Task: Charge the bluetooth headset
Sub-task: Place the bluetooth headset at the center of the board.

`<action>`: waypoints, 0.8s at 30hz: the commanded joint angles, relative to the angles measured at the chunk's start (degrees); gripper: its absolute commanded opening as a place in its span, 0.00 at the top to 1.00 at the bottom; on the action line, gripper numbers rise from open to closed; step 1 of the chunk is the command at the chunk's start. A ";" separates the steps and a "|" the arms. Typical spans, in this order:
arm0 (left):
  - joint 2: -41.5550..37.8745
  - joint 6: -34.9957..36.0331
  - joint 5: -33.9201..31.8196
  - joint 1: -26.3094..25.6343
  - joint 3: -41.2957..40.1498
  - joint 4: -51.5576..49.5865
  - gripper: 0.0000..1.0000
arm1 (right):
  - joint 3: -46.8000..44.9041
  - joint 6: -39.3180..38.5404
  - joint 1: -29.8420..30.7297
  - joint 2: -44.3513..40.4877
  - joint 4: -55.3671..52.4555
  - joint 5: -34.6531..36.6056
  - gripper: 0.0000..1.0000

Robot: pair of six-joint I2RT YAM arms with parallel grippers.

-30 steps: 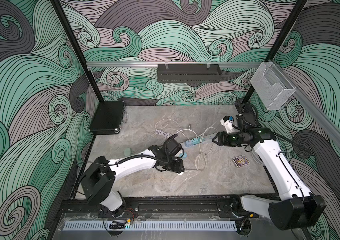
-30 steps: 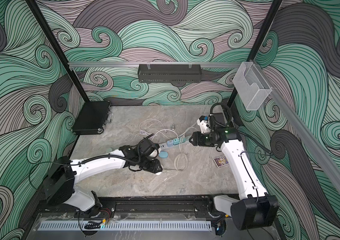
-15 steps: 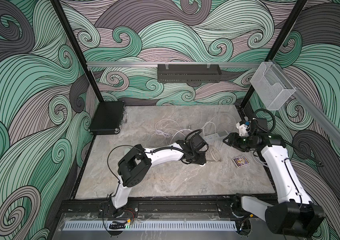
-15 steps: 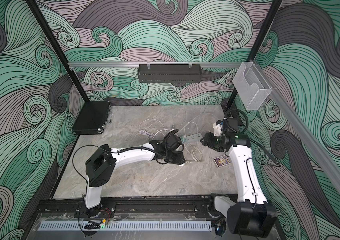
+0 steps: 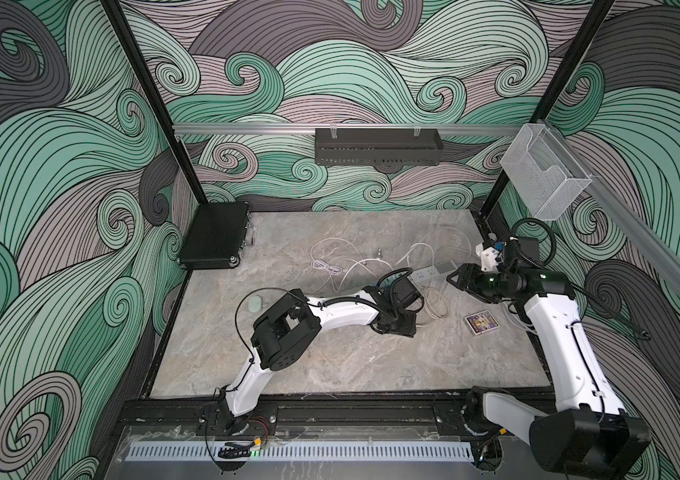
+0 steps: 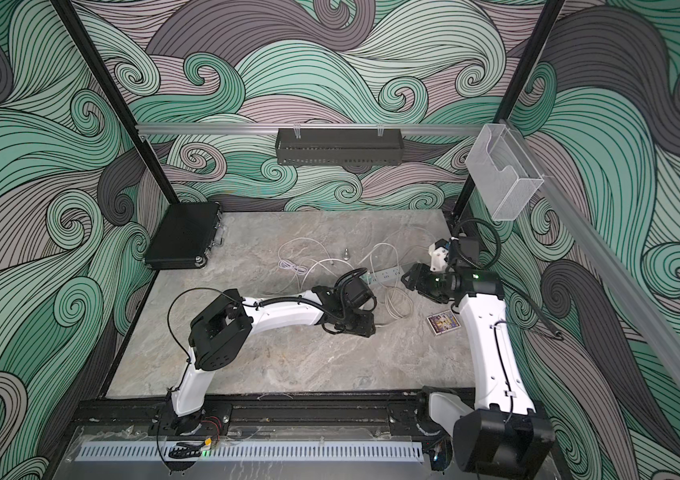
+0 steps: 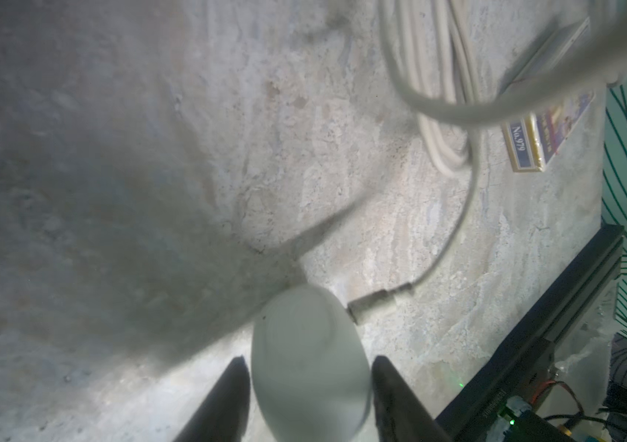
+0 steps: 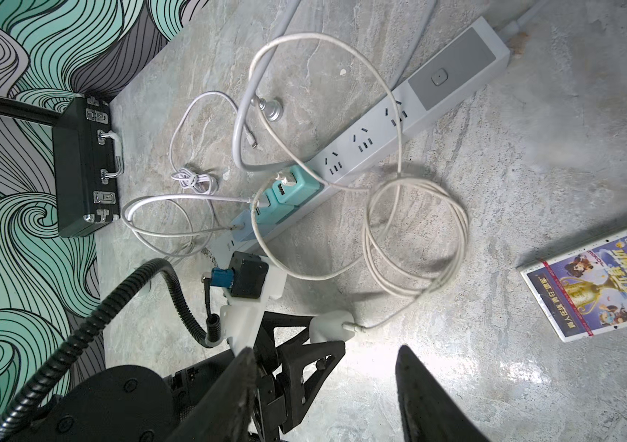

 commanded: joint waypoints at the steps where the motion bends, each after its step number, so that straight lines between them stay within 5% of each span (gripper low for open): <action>1: -5.34 3.90 -1.15 0.25 -0.51 1.52 0.41 | -1.49 -1.46 -0.19 -2.43 1.42 -1.27 0.41; 12: -37.24 15.36 -6.80 3.03 -23.03 -2.26 0.43 | -6.83 -15.37 14.38 -4.81 6.98 -2.16 0.48; 18: -54.86 19.45 -5.65 11.17 -37.09 -5.90 0.44 | -7.67 -25.44 24.58 0.30 9.03 0.33 0.47; 24: -64.28 21.64 -2.18 20.47 -43.70 -11.62 0.43 | -8.12 -38.12 31.93 7.71 11.96 1.62 0.45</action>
